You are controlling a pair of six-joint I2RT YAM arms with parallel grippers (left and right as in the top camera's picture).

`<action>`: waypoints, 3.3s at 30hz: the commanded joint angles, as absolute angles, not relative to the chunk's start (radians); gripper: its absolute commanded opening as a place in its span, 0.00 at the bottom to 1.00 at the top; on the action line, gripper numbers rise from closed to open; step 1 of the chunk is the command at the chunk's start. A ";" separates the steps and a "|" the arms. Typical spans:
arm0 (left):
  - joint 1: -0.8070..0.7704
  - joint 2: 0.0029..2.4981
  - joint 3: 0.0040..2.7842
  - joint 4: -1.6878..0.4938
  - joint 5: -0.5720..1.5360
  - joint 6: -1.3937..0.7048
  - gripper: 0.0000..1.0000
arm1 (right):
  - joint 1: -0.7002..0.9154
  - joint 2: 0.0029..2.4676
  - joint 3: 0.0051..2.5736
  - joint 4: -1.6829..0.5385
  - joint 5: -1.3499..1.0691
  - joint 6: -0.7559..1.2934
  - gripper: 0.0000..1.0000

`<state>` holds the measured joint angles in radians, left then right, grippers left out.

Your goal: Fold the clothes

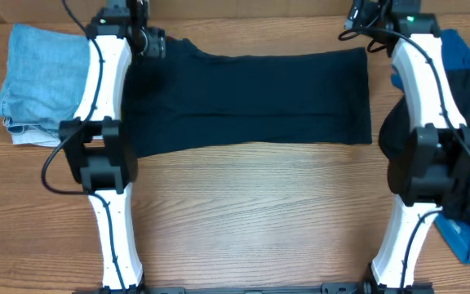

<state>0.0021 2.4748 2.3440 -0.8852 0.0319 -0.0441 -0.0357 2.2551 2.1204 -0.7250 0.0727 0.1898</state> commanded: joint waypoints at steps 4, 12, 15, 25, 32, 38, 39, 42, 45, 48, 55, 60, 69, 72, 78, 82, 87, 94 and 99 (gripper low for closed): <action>0.022 2.498 2.358 -0.842 0.018 -0.010 0.77 | -0.043 2.449 2.106 -0.670 0.142 0.175 0.86; 0.041 2.498 2.357 -0.834 0.018 -0.010 0.78 | -0.064 2.496 2.106 -0.609 0.141 0.168 0.85; 0.041 2.498 2.358 -0.836 0.018 -0.010 0.78 | -0.068 2.534 2.106 -0.560 0.126 0.144 0.85; 0.041 2.498 2.358 -0.839 0.014 -0.010 0.79 | -0.068 2.551 2.094 -0.558 0.103 0.121 0.77; 0.052 2.497 2.359 -0.851 0.016 -0.039 0.81 | -0.068 2.594 2.094 -0.580 0.103 0.122 0.61; 0.094 2.487 2.359 -0.851 0.021 -0.113 0.72 | -0.068 2.594 2.094 -0.593 0.104 0.122 0.49; 0.101 2.487 2.359 -0.850 0.036 -0.113 0.68 | -0.068 2.594 2.094 -0.593 0.104 0.122 0.47; 0.118 2.487 2.359 -0.831 0.130 -0.113 0.62 | -0.068 2.594 2.094 -0.595 0.104 0.122 0.32; 0.121 2.487 2.359 -0.801 0.155 -0.113 0.60 | -0.068 2.594 2.094 -0.596 0.104 0.122 0.22; 0.110 2.488 2.359 -0.783 0.154 -0.101 0.61 | -0.068 2.594 2.094 -0.599 0.104 0.122 0.17; 0.104 2.538 2.358 -0.722 0.144 -0.090 0.65 | -0.068 2.594 2.094 -0.619 0.104 0.123 0.16; 0.083 2.642 2.358 -0.650 0.185 -0.089 0.66 | -0.068 2.594 2.094 -0.619 0.104 0.123 0.16; 0.047 2.721 2.357 -0.542 0.175 -0.021 0.65 | -0.068 2.594 2.094 -0.619 0.104 0.123 0.16; 0.045 2.721 2.357 -0.529 0.082 -0.021 0.62 | -0.068 2.594 2.094 -0.622 0.104 0.123 0.15; 0.040 2.721 2.357 -0.523 0.071 0.010 0.59 | -0.068 2.594 2.094 -0.629 0.104 0.123 0.15; 0.025 2.721 2.357 -0.511 0.030 0.076 0.59 | -0.068 2.594 2.094 -0.630 0.104 0.123 0.15; 0.025 2.734 2.357 -0.506 0.015 0.108 0.57 | -0.068 2.594 2.094 -0.630 0.104 0.123 0.15; 0.025 2.736 2.359 -0.456 -0.039 0.136 0.58 | -0.068 2.594 2.094 -0.630 0.104 0.123 0.15; 0.024 2.741 2.359 -0.469 -0.051 0.161 0.59 | -0.068 2.594 2.094 -0.630 0.104 0.123 0.15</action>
<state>0.0277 2.7049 2.3459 -0.4587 -0.0296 0.1272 -0.0658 2.5511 2.1067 -0.6029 0.1265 0.1162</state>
